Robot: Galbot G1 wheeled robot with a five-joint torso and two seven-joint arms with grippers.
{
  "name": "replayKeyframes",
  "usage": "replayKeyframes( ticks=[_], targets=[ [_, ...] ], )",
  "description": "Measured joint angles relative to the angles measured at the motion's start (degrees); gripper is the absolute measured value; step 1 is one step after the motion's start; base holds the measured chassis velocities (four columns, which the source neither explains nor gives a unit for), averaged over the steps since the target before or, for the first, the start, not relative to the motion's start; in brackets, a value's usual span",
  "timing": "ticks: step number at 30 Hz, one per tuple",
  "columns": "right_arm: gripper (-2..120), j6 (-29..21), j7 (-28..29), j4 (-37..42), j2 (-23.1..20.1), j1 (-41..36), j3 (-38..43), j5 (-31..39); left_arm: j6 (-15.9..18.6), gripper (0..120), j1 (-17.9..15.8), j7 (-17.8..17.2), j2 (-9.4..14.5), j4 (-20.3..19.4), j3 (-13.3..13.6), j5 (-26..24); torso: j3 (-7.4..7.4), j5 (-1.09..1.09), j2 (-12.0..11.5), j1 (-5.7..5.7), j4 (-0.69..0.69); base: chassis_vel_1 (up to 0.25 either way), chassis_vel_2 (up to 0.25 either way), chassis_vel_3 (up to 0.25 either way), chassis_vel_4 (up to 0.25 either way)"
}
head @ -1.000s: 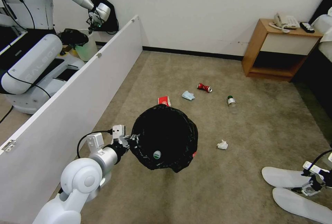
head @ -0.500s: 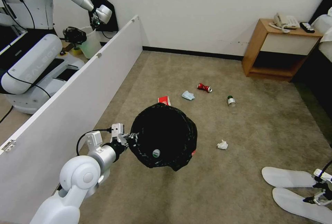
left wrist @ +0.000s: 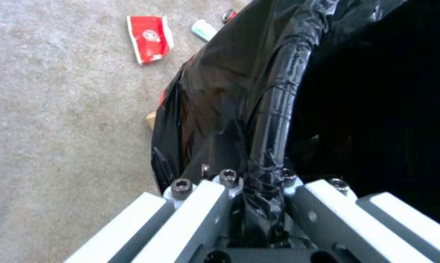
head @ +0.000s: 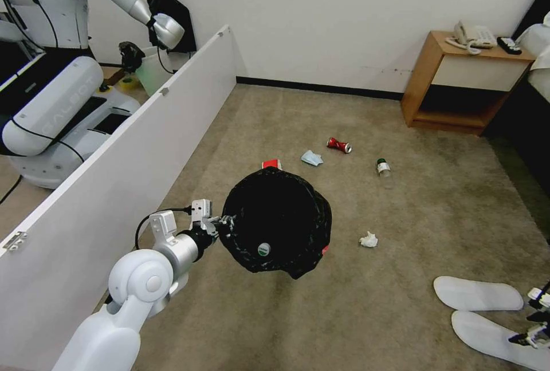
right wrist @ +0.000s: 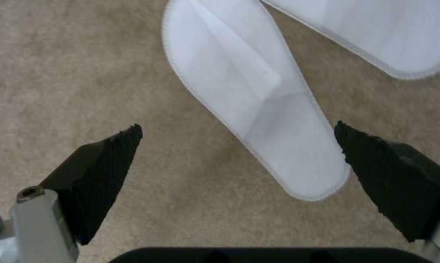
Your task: Pick up the trash bin and place the garbage on the floor into it.
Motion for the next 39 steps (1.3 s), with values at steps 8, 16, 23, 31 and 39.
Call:
replayKeyframes(
  ticks=[8, 16, 23, 31, 39],
  targets=[
    [100, 1.1, -0.1, -2.4, 1.3, 0.2, 0.5, -0.5, 0.0, 0, -0.8, 0.2, -0.4, 0.3, 1.0, 0.1, 0.0, 0.0, 0.0, 0.0, 0.01, 0.0, 0.0, 0.0, 0.0],
    [100, 1.3, 0.1, -4.1, 2.7, 1.4, -0.7, -1.0, 0.0, 0, -0.9, 0.6, -0.3, 0.4, 1.0, 0.1, 0.0, 0.0, 0.0, 0.0, 0.0, 0.0, 0.0, 0.0, 0.0],
    [100, 1.3, 1.1, -4.4, 3.3, 2.2, -1.2, -0.5, 0.0, 0, -0.8, 1.0, -0.4, 0.5, 0.9, 0.2, 0.0, 0.0, 0.0, 0.0, 0.0, 0.0, 0.0, 0.0, 0.0],
    [100, 1.1, 1.9, -4.6, 4.1, 3.5, -2.2, 0.1, 0.0, 0, -0.9, 1.2, -0.3, 0.5, 0.8, 0.2, 0.0, 0.0, 0.0, 0.0, 0.01, 0.0, 0.0, 0.0, 0.0],
    [100, 1.4, 2.7, -7.0, 4.8, 6.7, -4.0, 1.1, 0.0, 0, -0.9, 1.8, -0.3, 0.8, 0.7, 0.2, 0.0, -0.01, 0.0, 0.0, 0.0, 0.0, 0.0, 0.0, 0.0]
  ],
)
